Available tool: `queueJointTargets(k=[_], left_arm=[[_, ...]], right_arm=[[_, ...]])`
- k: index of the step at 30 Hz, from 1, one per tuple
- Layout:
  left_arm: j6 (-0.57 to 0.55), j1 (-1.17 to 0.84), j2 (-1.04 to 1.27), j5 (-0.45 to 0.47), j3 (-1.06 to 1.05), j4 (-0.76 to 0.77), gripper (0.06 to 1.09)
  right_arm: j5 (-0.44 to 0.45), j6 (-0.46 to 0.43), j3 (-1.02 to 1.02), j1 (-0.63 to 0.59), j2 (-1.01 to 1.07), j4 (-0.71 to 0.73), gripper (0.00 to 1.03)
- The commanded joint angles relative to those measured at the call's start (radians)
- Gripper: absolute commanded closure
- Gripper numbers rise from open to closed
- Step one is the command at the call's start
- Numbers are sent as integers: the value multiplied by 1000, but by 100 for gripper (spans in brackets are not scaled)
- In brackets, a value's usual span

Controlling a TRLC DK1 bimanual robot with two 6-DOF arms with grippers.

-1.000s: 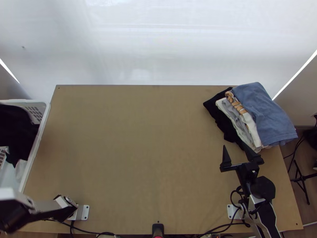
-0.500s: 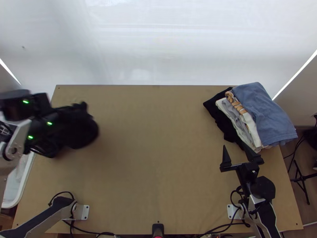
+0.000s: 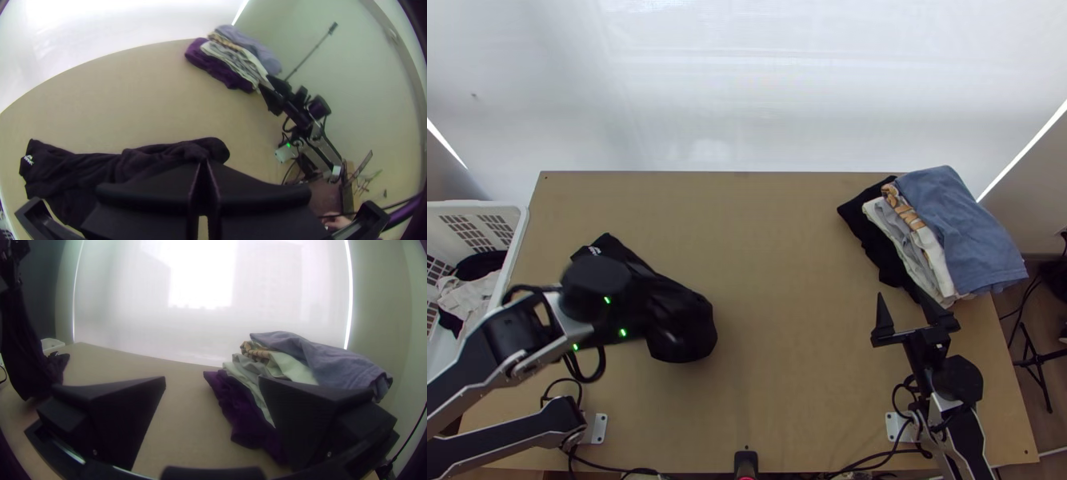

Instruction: Fold the t-shirt

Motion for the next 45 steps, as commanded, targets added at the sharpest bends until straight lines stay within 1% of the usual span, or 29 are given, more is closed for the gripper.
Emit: queueJointTargets(k=[1, 3, 5, 7, 9, 11, 14, 15, 16, 17, 18, 19, 20, 23, 26, 30, 33, 37, 38, 41, 42, 45], left_arm=[[37, -225, -18, 60, -70, 22, 105], [33, -266, -44, 126, -87, 21, 105], [31, -326, -68, 157, -95, 5, 105], [20, -357, -88, 226, -98, -21, 105], [25, -372, -119, 258, -113, -42, 105], [51, -374, -162, 301, -144, -77, 105], [123, -371, -217, 343, -185, -163, 105], [138, -358, -240, 336, -210, -146, 101], [148, -338, -260, 338, -227, -133, 85], [155, -326, -277, 338, -236, -128, 65], [168, -309, -292, 335, -253, -97, 28], [180, -279, -297, 332, -258, -82, 8], [194, -234, -291, 333, -258, -74, 10], [227, -51, -251, 335, -224, -11, 10], [227, 113, -211, 333, -170, 36, 10], [241, 439, -122, 341, -103, 166, 10], [246, 665, -4, 353, -49, 183, 10], [240, 881, 157, 353, 32, 113, 10], [241, 912, 165, 344, 29, 116, 10], [255, 946, 177, 194, 8, 154, 10], [255, 961, 180, 174, 6, 156, 10], [264, 1008, 183, 171, 3, 127, 10]], right_arm=[[0, 0, 0, 0, 0, -1, 5], [0, 0, 0, 0, 0, -1, 4], [0, 0, 0, 0, 0, 1, 4], [0, 0, 0, 0, 0, -1, 4], [0, 0, 0, 0, 0, -1, 5], [0, 0, 0, 0, 0, -1, 4], [0, 0, 0, 0, 0, -1, 4], [0, 0, 0, 0, 0, 1, 4], [0, 0, 0, 0, 0, -1, 4], [0, 0, 0, 0, 0, 1, 4], [0, 0, 0, 0, 0, -1, 4], [0, 0, 0, 0, 0, 1, 5], [0, 0, 0, 0, 0, -1, 5], [0, 0, 0, 0, 0, 1, 5], [0, 0, 0, 0, 0, 1, 4], [0, 0, 0, 0, 0, 1, 4], [0, 0, 0, 0, 0, 1, 4], [0, 0, 0, 0, 0, 1, 4], [0, 0, 0, 0, 0, 1, 4], [0, 0, 0, 0, 0, 1, 4], [0, 0, 0, 0, 0, -1, 5], [2, 0, 0, 0, 0, -1, 5]])
